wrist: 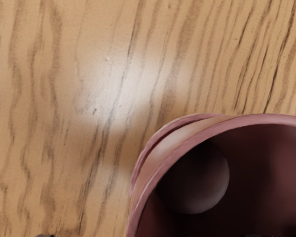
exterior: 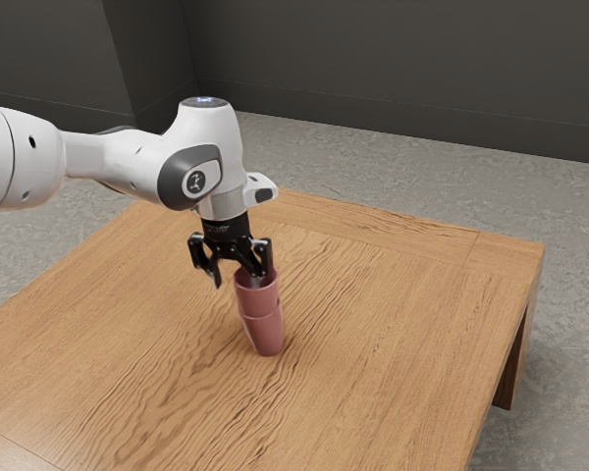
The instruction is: Place the left cup onto the right cup
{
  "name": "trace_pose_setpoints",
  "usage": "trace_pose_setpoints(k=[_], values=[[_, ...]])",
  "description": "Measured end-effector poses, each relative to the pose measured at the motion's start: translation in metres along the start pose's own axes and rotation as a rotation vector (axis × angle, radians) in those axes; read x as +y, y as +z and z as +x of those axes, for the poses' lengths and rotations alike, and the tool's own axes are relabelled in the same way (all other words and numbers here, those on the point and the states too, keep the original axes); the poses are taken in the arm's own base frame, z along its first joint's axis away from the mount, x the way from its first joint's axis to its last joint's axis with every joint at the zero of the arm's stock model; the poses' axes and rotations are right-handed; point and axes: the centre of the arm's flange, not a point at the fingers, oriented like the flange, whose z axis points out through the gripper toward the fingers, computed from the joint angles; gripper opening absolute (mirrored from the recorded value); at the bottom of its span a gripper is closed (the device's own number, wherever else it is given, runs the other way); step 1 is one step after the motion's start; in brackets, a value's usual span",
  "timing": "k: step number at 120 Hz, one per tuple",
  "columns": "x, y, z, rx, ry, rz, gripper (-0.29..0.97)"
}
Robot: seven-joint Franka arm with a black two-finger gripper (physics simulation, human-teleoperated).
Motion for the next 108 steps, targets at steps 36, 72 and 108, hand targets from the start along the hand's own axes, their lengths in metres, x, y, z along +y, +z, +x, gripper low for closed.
trace_pose_setpoints(k=[36, 72, 108], values=[[0.001, 0.0, 0.0, 0.001, 0.007, -0.001, 0.63], [0.001, -0.002, 0.001, 0.005, 0.012, -0.002, 0.67], [0.001, -0.033, 0.009, 0.056, 0.021, -0.004, 0.68]])
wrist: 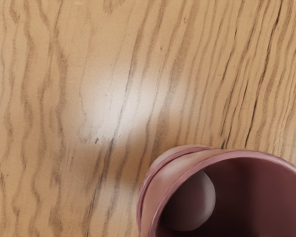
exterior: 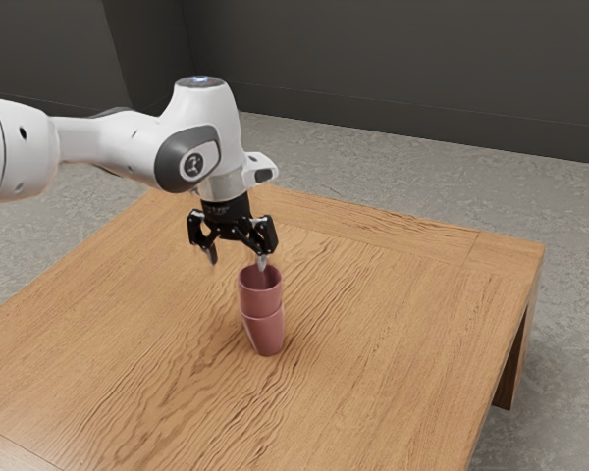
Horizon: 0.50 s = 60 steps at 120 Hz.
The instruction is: Place the left cup onto the right cup
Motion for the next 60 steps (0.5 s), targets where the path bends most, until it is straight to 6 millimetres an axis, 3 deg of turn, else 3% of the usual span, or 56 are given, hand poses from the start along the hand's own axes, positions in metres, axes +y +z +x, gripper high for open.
trace_pose_setpoints(k=[48, 60], values=[[-0.002, -0.042, -0.001, 0.016, 0.009, 0.017, 0.68], [-0.002, -0.06, 0.0, 0.021, 0.012, 0.019, 0.68]])
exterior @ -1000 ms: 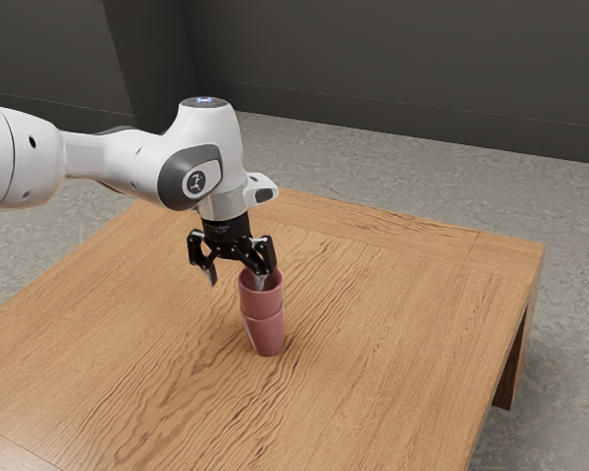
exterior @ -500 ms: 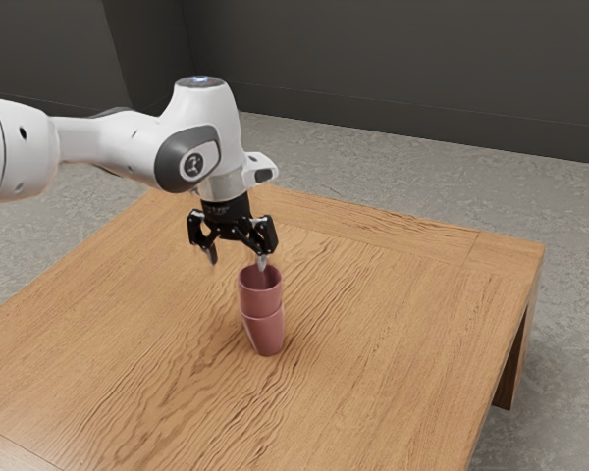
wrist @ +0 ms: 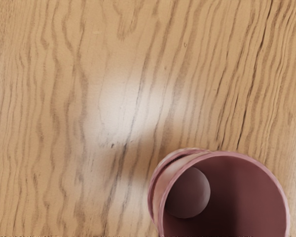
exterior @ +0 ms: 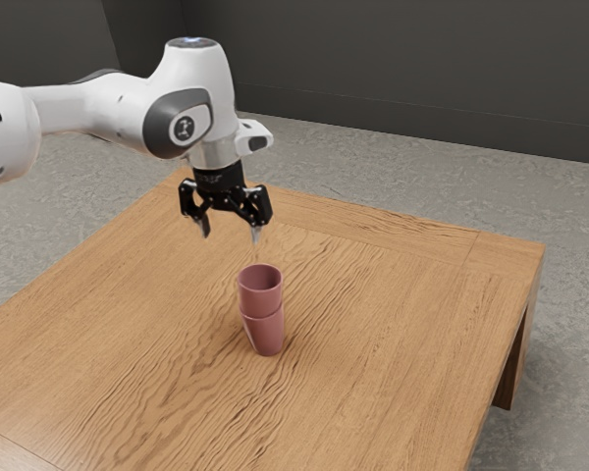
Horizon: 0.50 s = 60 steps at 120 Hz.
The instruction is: Place the left cup onto the right cup
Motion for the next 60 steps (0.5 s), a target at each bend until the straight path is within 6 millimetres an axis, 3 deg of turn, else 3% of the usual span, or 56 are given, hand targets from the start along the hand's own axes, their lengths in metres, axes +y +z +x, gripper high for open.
trace_pose_setpoints(k=[17, 44, 60], values=[[-0.002, -0.029, 0.0, -0.003, 0.018, 0.005, 0.68], [-0.034, -0.04, 0.007, -0.028, 0.046, 0.011, 0.68], [-0.039, -0.063, 0.01, -0.017, 0.095, 0.008, 0.68]])
